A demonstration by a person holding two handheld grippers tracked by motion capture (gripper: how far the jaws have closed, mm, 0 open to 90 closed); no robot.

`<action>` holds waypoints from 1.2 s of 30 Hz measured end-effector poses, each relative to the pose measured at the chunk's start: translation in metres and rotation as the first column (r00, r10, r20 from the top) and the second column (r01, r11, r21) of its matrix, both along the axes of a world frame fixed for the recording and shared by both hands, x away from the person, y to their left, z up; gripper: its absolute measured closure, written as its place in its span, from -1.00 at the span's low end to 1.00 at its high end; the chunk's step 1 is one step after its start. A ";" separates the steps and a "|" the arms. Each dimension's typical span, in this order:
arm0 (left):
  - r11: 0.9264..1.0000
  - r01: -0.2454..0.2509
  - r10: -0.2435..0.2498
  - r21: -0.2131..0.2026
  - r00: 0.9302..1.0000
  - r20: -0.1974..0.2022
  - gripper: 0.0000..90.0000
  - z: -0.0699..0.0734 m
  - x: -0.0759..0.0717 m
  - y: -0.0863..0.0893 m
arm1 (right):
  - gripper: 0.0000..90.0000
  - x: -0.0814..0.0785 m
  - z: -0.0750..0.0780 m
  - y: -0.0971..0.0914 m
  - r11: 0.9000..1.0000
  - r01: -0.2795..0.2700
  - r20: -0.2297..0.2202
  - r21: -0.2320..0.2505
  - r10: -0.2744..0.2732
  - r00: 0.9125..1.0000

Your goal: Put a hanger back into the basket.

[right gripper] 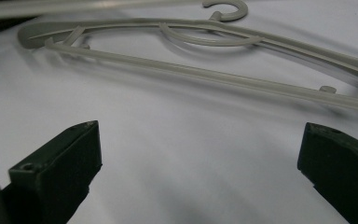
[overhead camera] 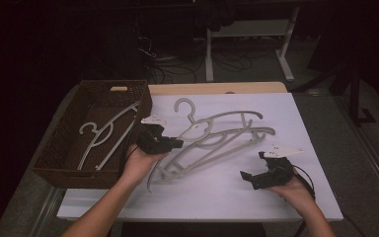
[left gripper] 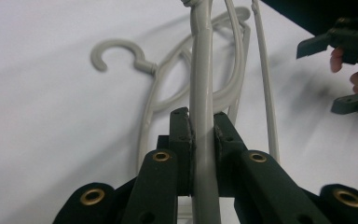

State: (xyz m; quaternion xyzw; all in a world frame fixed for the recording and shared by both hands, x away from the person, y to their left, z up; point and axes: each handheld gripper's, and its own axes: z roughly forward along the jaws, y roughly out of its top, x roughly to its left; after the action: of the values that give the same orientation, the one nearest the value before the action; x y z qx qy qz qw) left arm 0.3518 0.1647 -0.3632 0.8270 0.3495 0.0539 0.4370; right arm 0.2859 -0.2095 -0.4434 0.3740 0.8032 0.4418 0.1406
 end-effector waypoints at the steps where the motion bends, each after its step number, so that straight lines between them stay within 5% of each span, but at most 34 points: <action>1: 1.000 0.004 -0.004 0.004 1.000 0.010 0.80 0.007 0.000 0.001 | -1.00 0.000 0.000 0.000 1.000 0.000 0.001 0.002 0.000 1.000; 10: 1.000 0.011 -0.013 0.021 0.997 0.081 0.80 0.056 0.004 0.016 | -1.00 -0.001 0.001 -0.001 1.000 0.004 0.001 0.005 -0.004 1.000; 12: 1.000 0.009 -0.013 0.030 0.993 0.113 0.80 0.076 0.007 0.032 | -1.00 -0.001 0.001 -0.001 1.000 0.008 0.000 0.007 -0.008 1.000; 15: 0.999 -0.007 0.001 0.046 0.990 0.139 0.80 0.089 0.009 0.047 | -1.00 -0.001 0.001 -0.001 1.000 0.009 0.000 0.007 -0.009 1.000; 22: 0.994 -0.089 0.076 0.066 0.982 0.174 0.80 0.104 0.016 0.096 | -1.00 -0.001 0.001 -0.001 1.000 0.011 0.001 0.008 -0.011 1.000; 32: 0.965 -0.242 0.220 0.096 0.956 0.196 0.80 0.103 0.024 0.167 | -1.00 0.000 0.001 -0.001 1.000 0.015 -0.002 0.005 -0.015 1.000; 36: 0.943 -0.312 0.285 0.118 0.938 0.198 0.80 0.098 0.027 0.200 | -1.00 0.000 0.000 -0.001 1.000 0.018 -0.004 0.003 -0.018 1.000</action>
State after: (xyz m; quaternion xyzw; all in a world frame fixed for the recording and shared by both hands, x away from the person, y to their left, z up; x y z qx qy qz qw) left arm 0.3790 0.3651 -0.2655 0.7862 0.4257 0.2192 0.3907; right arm 0.2855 -0.2105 -0.4430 0.3821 0.7994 0.4411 0.1424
